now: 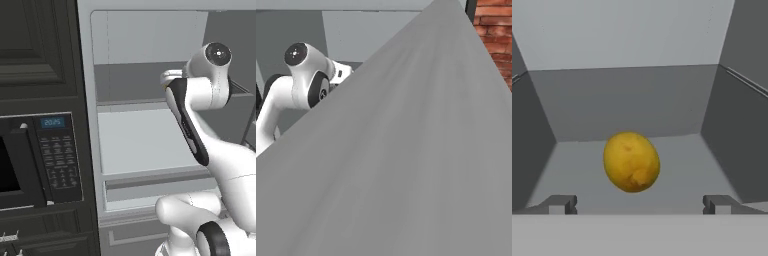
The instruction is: Retrieve a lemon from the fridge and place it on the cutting board with the fish.
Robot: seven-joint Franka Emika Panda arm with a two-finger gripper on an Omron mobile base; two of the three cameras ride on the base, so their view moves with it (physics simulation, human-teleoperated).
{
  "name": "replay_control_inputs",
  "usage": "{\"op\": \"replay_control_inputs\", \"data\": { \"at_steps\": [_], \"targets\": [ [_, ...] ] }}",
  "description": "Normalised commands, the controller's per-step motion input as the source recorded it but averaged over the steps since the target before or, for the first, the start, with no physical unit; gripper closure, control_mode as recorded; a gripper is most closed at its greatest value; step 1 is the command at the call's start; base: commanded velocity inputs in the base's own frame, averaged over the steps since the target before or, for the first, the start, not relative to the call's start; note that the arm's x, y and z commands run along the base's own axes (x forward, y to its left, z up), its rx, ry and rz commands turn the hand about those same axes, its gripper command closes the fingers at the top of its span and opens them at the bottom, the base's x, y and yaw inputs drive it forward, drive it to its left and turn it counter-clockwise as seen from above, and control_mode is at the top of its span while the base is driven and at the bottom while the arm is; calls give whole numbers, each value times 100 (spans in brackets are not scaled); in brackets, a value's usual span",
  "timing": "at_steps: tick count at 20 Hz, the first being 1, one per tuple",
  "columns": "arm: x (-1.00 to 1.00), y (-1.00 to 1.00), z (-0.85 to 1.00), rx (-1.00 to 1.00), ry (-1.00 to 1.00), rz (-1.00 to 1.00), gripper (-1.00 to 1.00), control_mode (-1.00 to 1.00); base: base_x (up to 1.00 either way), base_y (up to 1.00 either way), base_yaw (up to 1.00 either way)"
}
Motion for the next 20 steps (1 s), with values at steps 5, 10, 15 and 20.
{"op": "replay_control_inputs", "data": {
  "at_steps": [5,10,15,20],
  "targets": [
    [30,7,-8,0,1,1,-100,-100,0,0,0],
    [8,3,-10,0,6,0,-100,-100,0,0,0],
    [23,0,-20,0,0,1,-100,-100,0,0,0],
    [20,0,-21,0,0,0,-100,-100,0,0,0]
  ]
}}
